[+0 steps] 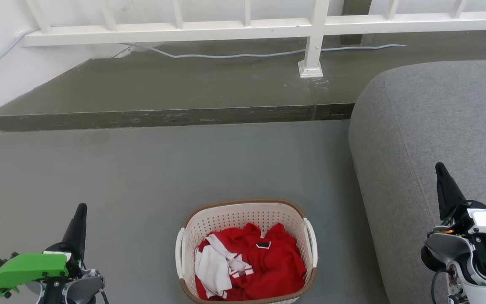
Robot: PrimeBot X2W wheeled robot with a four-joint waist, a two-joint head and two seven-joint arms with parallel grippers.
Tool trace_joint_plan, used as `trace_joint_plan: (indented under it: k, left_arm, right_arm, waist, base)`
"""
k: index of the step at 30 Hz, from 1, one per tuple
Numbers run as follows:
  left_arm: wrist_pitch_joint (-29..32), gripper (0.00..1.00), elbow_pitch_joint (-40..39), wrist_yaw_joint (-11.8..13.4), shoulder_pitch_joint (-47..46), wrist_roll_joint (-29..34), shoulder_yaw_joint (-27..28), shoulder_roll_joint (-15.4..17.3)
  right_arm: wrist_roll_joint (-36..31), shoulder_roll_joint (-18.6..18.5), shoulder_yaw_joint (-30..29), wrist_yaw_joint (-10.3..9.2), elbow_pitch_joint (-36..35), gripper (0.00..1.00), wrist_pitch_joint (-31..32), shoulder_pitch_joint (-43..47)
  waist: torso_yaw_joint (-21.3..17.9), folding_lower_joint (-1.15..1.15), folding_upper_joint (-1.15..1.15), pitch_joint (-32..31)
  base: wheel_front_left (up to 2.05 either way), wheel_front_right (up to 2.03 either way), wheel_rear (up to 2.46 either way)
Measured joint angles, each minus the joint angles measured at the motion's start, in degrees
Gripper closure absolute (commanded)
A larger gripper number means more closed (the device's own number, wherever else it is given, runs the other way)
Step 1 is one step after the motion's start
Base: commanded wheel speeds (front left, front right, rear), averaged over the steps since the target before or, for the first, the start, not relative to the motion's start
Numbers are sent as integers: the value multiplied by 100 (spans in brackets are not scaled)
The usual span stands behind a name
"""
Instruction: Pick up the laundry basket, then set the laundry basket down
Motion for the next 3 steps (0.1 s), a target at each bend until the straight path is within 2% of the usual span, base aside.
trace_joint_plan:
  k: [3]
  left_arm:
    - [0,100,0,1,0,0,0,0]
  right_arm:
    - [0,0,0,0,0,100,0,0]
  waist:
    - [0,0,0,0]
  base:
    - [0,0,0]
